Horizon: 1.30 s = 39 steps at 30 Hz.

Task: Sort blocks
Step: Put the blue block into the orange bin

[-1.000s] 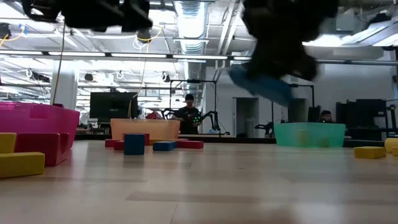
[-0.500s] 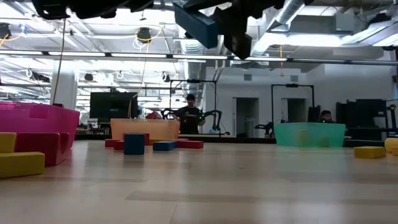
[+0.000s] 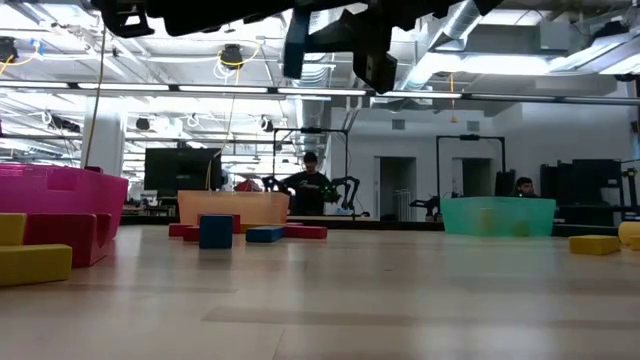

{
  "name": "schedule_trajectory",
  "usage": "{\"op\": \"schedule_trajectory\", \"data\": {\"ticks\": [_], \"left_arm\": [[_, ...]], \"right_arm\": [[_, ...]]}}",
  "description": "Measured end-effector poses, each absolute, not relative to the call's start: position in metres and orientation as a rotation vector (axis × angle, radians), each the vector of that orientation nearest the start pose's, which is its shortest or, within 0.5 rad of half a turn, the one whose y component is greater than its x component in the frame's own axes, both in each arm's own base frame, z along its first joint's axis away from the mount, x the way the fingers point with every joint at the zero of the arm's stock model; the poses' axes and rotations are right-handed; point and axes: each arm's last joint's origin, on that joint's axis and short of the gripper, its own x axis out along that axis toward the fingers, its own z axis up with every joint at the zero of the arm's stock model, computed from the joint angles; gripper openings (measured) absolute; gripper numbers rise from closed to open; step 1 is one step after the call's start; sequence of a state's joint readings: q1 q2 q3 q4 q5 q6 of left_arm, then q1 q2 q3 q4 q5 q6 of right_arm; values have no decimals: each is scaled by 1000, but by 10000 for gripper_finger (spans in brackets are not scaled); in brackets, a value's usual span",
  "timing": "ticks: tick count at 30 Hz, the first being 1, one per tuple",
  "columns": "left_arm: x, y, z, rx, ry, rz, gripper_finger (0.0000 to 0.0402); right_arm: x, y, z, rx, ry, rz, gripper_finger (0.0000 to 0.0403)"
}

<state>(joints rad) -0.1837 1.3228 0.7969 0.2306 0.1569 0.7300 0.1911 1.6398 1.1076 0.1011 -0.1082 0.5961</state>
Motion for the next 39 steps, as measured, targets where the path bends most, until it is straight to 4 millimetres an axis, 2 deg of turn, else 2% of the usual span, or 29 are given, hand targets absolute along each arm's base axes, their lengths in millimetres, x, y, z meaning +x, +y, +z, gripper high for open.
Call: {"op": "schedule_trajectory", "data": {"ticks": [5,15,24,33,39], "left_arm": [[281,-56,264,717,217,-416,213],[281,-53,273,815,158,-356,213],[308,-48,263,820,243,-414,213],[330,-52,265,857,332,-480,213],[340,-53,262,858,402,-505,187]], "right_arm": [[359,74,251,539,528,152,118],[357,72,246,520,587,168,118],[360,63,248,525,567,172,118],[358,64,246,503,592,193,118],[357,64,244,484,614,194,118]]}}
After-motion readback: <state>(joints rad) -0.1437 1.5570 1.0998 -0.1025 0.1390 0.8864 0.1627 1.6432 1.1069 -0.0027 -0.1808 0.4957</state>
